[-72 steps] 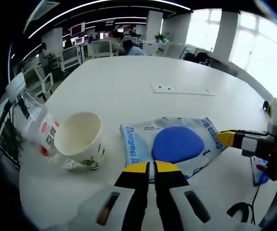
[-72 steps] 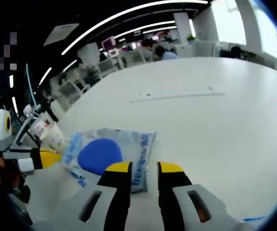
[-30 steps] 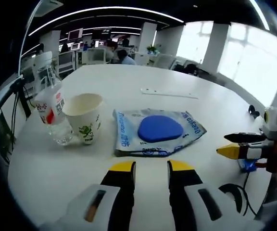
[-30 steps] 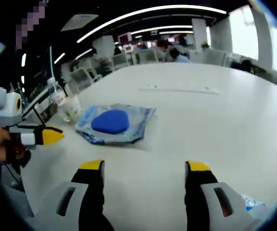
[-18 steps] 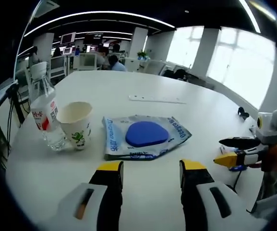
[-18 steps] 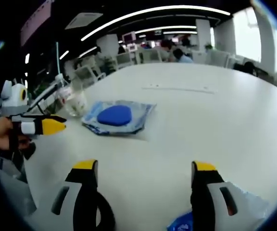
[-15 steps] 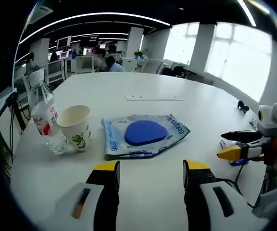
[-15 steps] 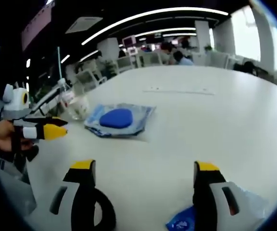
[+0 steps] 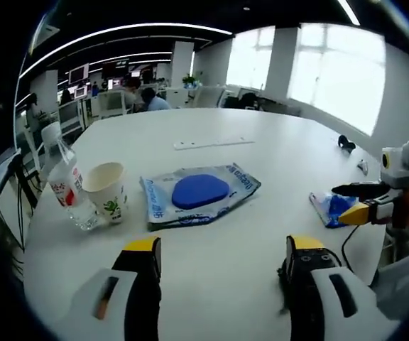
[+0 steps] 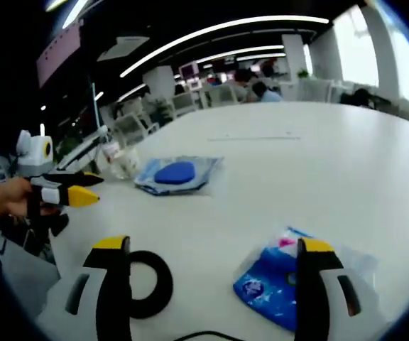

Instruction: Arrange the tabletop items into an orderly group along one side of the table until the central work area is clear of visible clutter.

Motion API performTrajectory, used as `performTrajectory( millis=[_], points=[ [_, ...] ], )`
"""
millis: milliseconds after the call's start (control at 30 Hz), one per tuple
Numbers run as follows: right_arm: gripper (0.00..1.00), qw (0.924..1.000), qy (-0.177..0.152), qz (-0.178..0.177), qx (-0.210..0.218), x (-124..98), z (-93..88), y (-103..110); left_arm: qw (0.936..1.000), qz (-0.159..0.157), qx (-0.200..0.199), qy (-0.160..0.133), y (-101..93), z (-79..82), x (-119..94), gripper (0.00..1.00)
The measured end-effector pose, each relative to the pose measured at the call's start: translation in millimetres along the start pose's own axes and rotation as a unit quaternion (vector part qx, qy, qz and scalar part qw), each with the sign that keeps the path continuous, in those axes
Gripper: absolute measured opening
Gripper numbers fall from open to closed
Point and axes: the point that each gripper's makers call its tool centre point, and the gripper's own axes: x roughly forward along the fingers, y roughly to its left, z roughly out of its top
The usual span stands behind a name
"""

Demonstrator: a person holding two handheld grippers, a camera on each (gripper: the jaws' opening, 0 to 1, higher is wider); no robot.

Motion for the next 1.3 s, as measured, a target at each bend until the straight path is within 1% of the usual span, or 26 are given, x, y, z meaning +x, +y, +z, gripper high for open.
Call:
performTrajectory(
  millis=[67, 133, 200, 300, 367, 467, 533, 600, 733, 867, 933, 1067, 1200, 1300],
  points=[
    [0.96, 1.0, 0.002, -0.004, 0.007, -4.3, -4.4, -3.6, 1.0, -0.003, 0.007, 0.004, -3.7, -3.0, -1.5, 0.75],
    [0.96, 0.9998, -0.005, -0.008, 0.015, -10.1, -5.7, -7.0, 0.9999, -0.008, 0.008, 0.007, -8.2, -6.0, -3.3, 0.77],
    [0.97, 0.9998, -0.011, -0.012, 0.013, -15.5, -6.7, -9.4, 0.9998, -0.016, 0.008, 0.007, -14.3, -7.7, -5.4, 0.8],
    [0.98, 0.9996, -0.014, -0.016, 0.017, -23.4, -10.4, -15.0, 0.9993, -0.037, 0.008, 0.006, -26.7, -9.2, -7.6, 0.87],
    [0.97, 0.9994, -0.02, -0.021, 0.02, -29.2, -11.4, -18.7, 0.9991, -0.04, 0.012, 0.01, -30.8, -11.1, -8.6, 0.91],
    [0.98, 0.999, -0.02, -0.029, 0.026, -36.4, -15.4, -23.4, 0.9983, -0.052, 0.02, 0.015, -40.3, -14.8, -10.1, 0.95],
    [1.0, 0.9989, -0.02, -0.038, 0.019, -40.9, -17.5, -27.3, 0.998, -0.057, 0.02, 0.019, -45.4, -17.3, -9.8, 0.98],
    [1.0, 0.9989, -0.02, -0.037, 0.023, -45.2, -19.2, -28.0, 0.9977, -0.053, 0.027, 0.032, -48.2, -22.4, -9.1, 0.99],
    [1.0, 0.9984, -0.028, -0.04, 0.028, -53.0, -19.4, -30.8, 0.9971, -0.06, 0.027, 0.039, -57.1, -26.3, -7.0, 0.99],
    [1.0, 0.9979, -0.026, -0.045, 0.039, -59.4, -24.0, -35.8, 0.9969, -0.063, 0.028, 0.037, -66.4, -24.2, -3.9, 0.99],
    [1.0, 0.9977, -0.024, -0.049, 0.04, -63.0, -28.1, -39.2, 0.9966, -0.069, 0.026, 0.037, -73.0, -22.6, -1.5, 0.99],
    [1.0, 0.9967, -0.022, -0.057, 0.053, -71.8, -36.8, -46.0, 0.9951, -0.082, 0.038, 0.04, -88.0, -22.0, 2.9, 0.99],
    [1.0, 0.9958, -0.022, -0.065, 0.061, -80.2, -42.7, -51.3, 0.9937, -0.094, 0.043, 0.044, -101.0, -23.7, 6.4, 0.99],
    [1.0, 0.9956, -0.018, -0.068, 0.063, -86.0, -46.8, -53.3, 0.9927, -0.097, 0.051, 0.051, -108.9, -26.5, 11.1, 0.99]
  ],
)
